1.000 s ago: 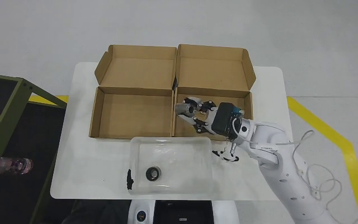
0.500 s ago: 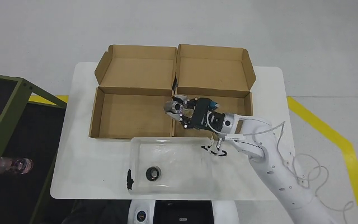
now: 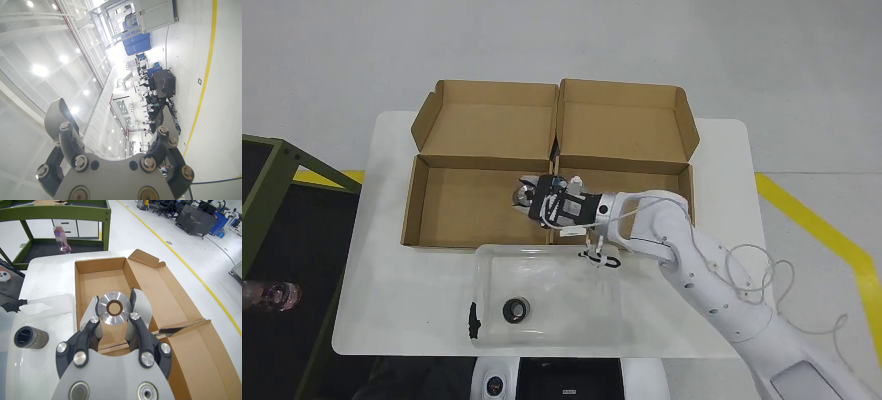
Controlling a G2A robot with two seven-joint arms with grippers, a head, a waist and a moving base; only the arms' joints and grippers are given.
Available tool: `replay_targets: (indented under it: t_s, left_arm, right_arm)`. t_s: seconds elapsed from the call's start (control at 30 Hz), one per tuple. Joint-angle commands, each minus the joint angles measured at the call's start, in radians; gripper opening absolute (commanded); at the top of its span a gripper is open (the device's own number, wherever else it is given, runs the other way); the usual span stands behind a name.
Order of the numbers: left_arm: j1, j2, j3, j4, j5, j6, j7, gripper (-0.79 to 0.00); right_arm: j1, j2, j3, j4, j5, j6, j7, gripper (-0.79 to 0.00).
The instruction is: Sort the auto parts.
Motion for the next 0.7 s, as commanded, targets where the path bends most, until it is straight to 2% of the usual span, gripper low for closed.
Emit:
replay_targets:
  t_s: [0.0,0.67]
  left_arm:
    - [0.000,0.000,0.000,0.000,0.000,0.000,0.000,0.000]
    - [0.000,0.000,0.000,0.000,0.000,0.000,0.000,0.000]
  right_arm:
    - [0.029,-0.011,-0.025,0.028,0.003,0.006,0.018,-0.785]
    - [0.260,-0.137,-0.226,0.325,0.001,0.055,0.184,-0.785]
